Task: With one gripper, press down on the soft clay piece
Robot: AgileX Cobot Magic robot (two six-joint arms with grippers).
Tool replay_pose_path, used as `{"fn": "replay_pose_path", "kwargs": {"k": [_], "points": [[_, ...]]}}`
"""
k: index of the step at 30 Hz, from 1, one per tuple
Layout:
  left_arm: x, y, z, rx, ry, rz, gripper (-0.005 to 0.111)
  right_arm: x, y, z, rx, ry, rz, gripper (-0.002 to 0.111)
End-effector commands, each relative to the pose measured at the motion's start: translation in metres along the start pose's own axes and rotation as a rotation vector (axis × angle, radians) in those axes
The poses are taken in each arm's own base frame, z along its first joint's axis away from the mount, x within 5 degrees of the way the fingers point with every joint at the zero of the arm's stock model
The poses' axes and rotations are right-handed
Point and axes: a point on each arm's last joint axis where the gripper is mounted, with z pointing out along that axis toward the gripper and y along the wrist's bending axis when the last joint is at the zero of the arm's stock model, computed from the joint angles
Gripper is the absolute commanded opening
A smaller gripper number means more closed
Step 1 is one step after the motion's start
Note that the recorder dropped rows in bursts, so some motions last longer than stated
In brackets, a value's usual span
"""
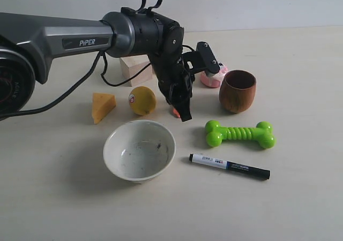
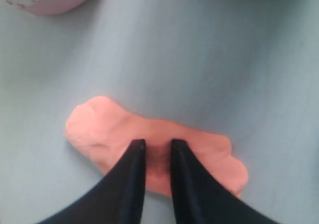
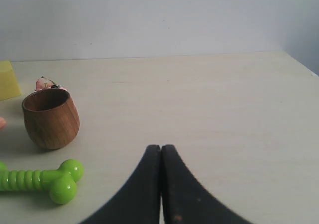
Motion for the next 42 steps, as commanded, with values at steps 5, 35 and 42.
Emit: {"fn": "replay_pose_path", "kwargs": {"k": [5, 35, 42], "points": [[0.009, -0.008, 0.009, 0.053, 0.069, -0.005, 0.016, 0.001, 0.0, 0.0, -0.001, -0.004, 0.002, 0.0], [-0.001, -0.003, -0.003, 0.007, -0.022, -0.023, 0.006, 0.001, 0.0, 0.0, -0.001, -0.005, 0.002, 0.0], [-0.002, -0.002, -0.005, 0.001, -0.03, -0.023, 0.035, 0.001, 0.0, 0.0, -0.001, -0.005, 0.002, 0.0]]}}
